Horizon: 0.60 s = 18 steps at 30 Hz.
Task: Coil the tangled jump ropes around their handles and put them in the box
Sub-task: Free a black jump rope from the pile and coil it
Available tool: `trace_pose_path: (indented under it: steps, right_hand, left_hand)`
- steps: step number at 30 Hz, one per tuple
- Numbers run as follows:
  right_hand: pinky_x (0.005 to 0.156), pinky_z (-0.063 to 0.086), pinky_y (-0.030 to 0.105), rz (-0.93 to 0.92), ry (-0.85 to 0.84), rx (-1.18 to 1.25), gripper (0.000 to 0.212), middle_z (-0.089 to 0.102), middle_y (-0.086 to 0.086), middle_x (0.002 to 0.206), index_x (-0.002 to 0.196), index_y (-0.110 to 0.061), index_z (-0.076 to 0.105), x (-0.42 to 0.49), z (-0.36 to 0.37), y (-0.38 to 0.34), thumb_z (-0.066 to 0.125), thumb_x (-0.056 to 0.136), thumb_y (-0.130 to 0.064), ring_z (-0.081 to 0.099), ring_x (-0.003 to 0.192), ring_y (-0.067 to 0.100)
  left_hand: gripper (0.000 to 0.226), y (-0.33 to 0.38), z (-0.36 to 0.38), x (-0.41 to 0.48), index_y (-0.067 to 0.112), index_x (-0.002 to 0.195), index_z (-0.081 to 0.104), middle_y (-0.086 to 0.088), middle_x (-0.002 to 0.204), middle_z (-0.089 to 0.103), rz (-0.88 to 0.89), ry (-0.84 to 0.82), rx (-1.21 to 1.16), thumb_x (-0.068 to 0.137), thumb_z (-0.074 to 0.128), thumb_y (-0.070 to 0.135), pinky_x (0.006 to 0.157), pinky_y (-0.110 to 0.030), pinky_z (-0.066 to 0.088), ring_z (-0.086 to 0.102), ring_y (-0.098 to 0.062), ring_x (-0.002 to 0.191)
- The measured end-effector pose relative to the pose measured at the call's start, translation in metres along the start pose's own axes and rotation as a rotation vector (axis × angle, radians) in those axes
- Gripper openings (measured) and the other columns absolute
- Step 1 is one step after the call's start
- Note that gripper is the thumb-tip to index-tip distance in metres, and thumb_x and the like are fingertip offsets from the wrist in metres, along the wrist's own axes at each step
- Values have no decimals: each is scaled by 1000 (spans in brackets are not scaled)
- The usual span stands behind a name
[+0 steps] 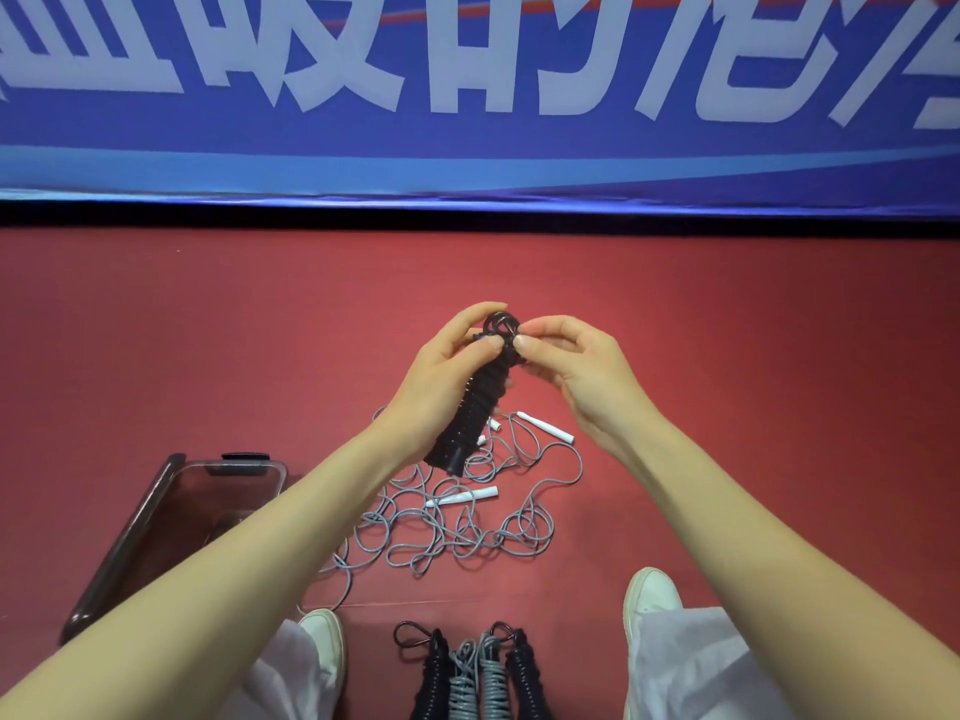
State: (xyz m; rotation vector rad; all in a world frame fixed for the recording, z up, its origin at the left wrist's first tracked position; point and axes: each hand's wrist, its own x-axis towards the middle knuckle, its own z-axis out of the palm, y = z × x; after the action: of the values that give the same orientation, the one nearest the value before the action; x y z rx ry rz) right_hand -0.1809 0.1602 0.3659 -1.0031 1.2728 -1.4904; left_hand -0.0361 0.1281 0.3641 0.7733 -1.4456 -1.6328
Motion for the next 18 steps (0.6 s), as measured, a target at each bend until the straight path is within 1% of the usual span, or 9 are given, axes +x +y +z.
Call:
trace_pose_path:
  steps: [4,6,8,10,12,15,18]
  right_hand:
    - [76,52,33,6,98,44,23,62,6,69,79,-11,54,-2,-1,3,73,78,2,60,67,19]
    - [71,54,29,-25,122,34,26,60,6,67,80,-12,52,-3,-4,2,75,76,0,61,61,16]
    - [64,53,26,-68,125,-21,26,58,5,70,82,-13,53,-4,-6,2,77,76,-4,59,56,12]
    - [62,53,24,-107,101,-89,22,61,3,80,88,-15,56,-7,-6,4,74,80,-6,61,59,10]
    - [66,55,25,-150,25,-127,15,65,1,85,93,-17,62,-9,-5,6,67,86,-5,64,67,7]
    - [71,54,22,-198,-22,-116,13,69,-3,82,95,-16,66,-9,-4,6,62,90,-4,63,72,5]
    - [66,51,18,-220,6,-108,11,68,-1,82,95,-14,65,-7,-1,5,61,91,-5,61,68,4]
  left_hand:
    - [35,-4,2,-3,24,130,52,-5,102,58,0,-41,38,99,46,8,56,-31,54,63,-24,77]
    - [35,-4,4,-5,26,131,51,-6,105,57,4,-69,41,100,44,10,57,-32,53,63,-22,76]
    - [35,-5,5,-5,27,131,51,-5,105,58,2,-80,46,101,43,10,59,-33,53,64,-20,74]
    - [37,-5,5,-5,25,133,51,-5,104,58,2,-81,64,100,42,10,59,-34,52,63,-18,72]
    - [37,-4,6,-7,24,133,50,-6,103,56,4,-85,73,100,41,9,56,-32,52,62,-16,69]
    - [37,-1,7,-8,24,133,50,-7,102,56,22,-86,80,101,39,9,53,-31,51,63,-17,68]
    - [36,3,8,-6,25,133,44,-8,99,55,28,-75,62,101,40,10,51,-32,50,63,-19,67]
